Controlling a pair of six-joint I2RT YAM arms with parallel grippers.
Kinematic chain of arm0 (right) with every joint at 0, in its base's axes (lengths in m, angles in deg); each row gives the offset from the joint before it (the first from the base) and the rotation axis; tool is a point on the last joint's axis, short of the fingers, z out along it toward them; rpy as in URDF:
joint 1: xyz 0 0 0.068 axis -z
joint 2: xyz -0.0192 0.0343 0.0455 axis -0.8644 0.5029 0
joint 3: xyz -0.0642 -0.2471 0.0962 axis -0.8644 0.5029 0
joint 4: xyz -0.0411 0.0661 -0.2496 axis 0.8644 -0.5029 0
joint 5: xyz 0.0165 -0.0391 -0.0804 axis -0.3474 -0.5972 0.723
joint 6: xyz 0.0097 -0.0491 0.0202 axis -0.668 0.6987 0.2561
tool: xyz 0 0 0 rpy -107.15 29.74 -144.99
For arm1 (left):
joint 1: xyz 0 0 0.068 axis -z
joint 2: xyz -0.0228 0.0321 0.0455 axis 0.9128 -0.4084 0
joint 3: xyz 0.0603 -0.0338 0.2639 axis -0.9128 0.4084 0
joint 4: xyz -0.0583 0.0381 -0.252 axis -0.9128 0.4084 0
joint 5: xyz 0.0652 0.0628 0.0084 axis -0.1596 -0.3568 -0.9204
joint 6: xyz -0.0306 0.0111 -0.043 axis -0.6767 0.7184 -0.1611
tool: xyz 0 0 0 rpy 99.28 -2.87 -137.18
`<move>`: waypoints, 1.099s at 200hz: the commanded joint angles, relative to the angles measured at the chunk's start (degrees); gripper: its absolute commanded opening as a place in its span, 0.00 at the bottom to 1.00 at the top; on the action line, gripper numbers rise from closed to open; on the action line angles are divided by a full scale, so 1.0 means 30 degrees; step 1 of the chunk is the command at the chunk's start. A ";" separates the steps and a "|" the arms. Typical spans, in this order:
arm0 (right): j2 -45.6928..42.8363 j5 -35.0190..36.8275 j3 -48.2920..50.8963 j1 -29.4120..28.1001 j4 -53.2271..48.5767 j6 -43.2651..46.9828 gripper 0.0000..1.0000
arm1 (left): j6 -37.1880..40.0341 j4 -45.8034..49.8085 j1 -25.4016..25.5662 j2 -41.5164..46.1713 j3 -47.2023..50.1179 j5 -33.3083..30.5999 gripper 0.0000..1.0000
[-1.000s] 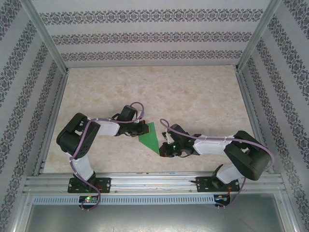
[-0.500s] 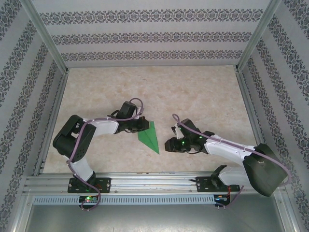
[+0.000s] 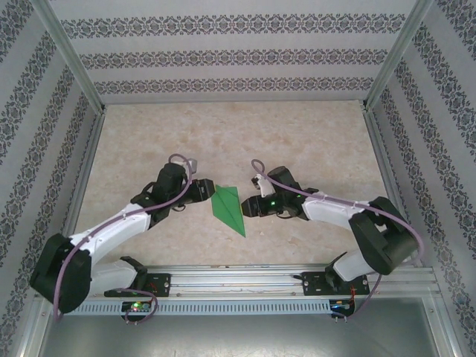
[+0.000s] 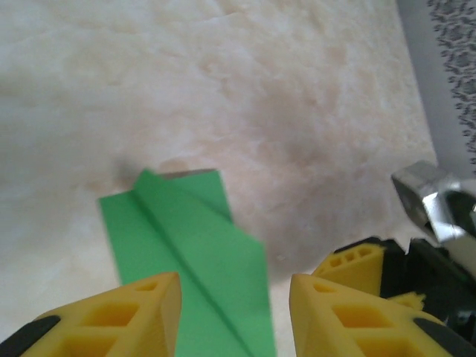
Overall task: Fold a paper plane with a square sheet of paper (fold left side to right side)
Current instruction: Fourth fold the wing at the center of the table, then turn over the paper at the center of the table.
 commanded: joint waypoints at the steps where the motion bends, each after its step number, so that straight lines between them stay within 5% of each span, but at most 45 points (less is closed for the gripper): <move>1: 0.1455 -0.1145 -0.0963 0.0182 0.1457 0.1025 0.47 | -0.0345 0.1021 -0.0085 0.1271 0.0767 -0.1588 0.45; 68: 0.4106 -0.2418 -0.1799 0.0084 0.2815 0.0726 0.41 | -0.0788 0.1888 -0.0188 0.3096 0.2066 -0.2341 0.51; 149: 0.3467 -0.3232 -0.1647 0.0293 0.3364 0.0433 0.05 | -0.1288 0.2466 -0.0574 0.5163 0.2467 -0.2068 0.69; 220: -0.1080 -0.4770 0.0033 0.0909 0.6220 -0.0391 0.00 | -0.3001 -0.1063 -0.1674 0.7737 0.2491 0.2513 0.78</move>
